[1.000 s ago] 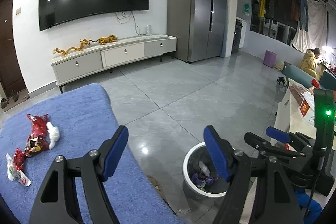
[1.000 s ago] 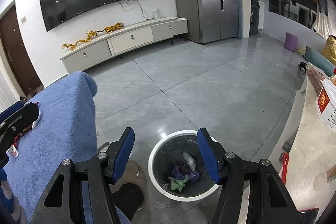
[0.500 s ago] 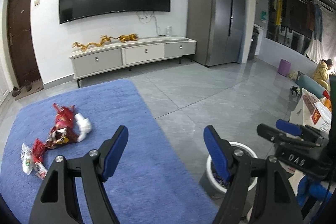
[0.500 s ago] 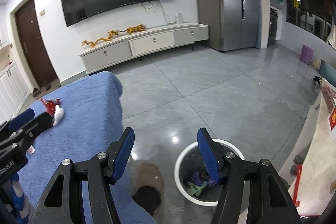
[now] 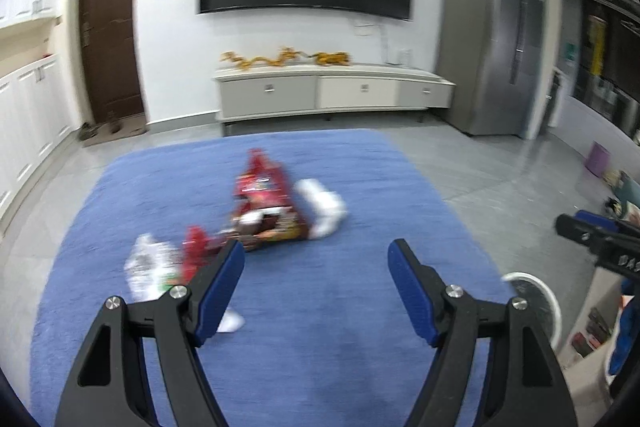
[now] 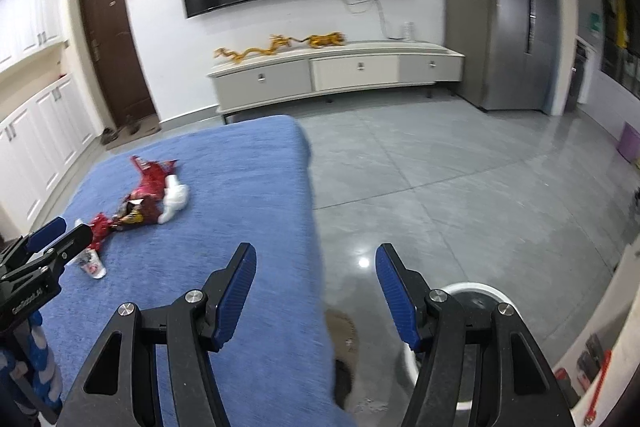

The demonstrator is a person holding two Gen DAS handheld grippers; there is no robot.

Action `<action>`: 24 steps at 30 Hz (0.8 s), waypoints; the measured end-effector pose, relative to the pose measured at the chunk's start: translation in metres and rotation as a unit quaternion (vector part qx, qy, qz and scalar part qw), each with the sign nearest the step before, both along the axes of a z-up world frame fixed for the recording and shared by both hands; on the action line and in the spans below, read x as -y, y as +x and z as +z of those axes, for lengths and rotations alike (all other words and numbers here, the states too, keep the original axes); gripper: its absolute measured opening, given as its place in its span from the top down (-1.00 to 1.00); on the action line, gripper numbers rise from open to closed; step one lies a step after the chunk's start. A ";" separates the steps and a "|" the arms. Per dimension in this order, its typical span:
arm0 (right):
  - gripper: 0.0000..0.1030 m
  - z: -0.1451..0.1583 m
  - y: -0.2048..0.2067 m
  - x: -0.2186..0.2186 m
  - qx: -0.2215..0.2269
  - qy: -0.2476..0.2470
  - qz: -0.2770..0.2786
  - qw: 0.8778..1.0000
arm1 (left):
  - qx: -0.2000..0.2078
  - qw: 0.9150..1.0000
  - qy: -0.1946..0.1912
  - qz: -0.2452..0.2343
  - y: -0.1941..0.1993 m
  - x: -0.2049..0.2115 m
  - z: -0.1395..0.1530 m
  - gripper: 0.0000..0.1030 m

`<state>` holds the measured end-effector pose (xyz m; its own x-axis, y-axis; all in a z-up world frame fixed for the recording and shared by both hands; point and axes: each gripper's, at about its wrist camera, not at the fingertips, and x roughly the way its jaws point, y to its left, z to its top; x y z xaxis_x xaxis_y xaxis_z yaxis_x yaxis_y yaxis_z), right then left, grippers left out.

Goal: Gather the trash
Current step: 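Grasp the white printed plastic bag with the left tool while the right tool grasps the white tissue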

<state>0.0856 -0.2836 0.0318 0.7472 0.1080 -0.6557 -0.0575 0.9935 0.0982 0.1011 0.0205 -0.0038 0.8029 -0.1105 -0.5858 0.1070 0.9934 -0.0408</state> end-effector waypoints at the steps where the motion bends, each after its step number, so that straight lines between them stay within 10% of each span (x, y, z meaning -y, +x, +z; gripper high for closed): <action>1: -0.16 -0.001 0.006 -0.008 -0.002 0.003 0.009 1.000 | -0.003 1.000 -0.001 0.017 0.003 -0.017 -0.004 -0.42; 10: -0.16 -0.018 0.053 -0.061 -0.017 0.002 0.066 0.998 | -0.051 0.992 -0.017 0.112 0.034 -0.103 -0.045 -0.41; 24: -0.16 -0.053 0.117 -0.110 -0.052 0.021 0.119 0.991 | -0.110 0.982 -0.086 0.129 0.056 -0.152 -0.090 -0.23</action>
<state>0.2025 -0.1735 -0.0211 0.6265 0.3017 -0.7187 -0.2766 0.9481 0.1569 0.1568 0.1722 -0.0935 0.6735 -0.0321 -0.7385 -0.1785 0.9624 -0.2046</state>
